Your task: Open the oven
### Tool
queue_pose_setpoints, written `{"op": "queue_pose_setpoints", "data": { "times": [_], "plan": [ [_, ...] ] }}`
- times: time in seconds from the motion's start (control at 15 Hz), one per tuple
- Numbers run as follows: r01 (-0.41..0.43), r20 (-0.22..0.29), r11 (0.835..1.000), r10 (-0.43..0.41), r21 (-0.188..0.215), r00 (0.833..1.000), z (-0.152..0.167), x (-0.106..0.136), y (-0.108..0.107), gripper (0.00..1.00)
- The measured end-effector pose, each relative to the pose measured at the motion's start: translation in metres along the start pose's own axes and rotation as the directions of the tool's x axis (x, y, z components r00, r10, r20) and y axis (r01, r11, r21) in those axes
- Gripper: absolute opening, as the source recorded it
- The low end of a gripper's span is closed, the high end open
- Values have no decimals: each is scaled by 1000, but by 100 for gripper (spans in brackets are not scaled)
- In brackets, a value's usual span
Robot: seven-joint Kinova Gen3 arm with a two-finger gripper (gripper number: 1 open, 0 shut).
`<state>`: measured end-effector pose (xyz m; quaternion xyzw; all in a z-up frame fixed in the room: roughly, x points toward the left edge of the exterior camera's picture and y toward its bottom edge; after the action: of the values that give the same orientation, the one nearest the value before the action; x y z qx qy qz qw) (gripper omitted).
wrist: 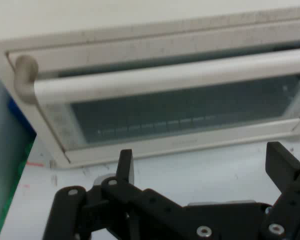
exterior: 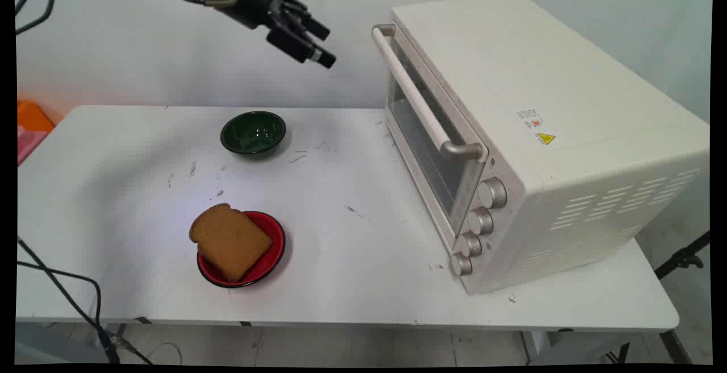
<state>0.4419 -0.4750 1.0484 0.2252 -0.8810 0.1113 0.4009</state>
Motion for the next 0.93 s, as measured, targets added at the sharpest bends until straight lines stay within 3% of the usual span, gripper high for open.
{"op": "queue_pose_setpoints", "data": {
  "times": [0.53, 0.6, 0.93],
  "plan": [
    [-29, -44, 999, 28, -30, 999, 36, 42, -2, 100],
    [-31, -49, 999, 29, -34, 998, 40, 46, -2, 0],
    [-38, -64, 998, 35, -52, 997, 61, 61, -3, 0]
  ]
}}
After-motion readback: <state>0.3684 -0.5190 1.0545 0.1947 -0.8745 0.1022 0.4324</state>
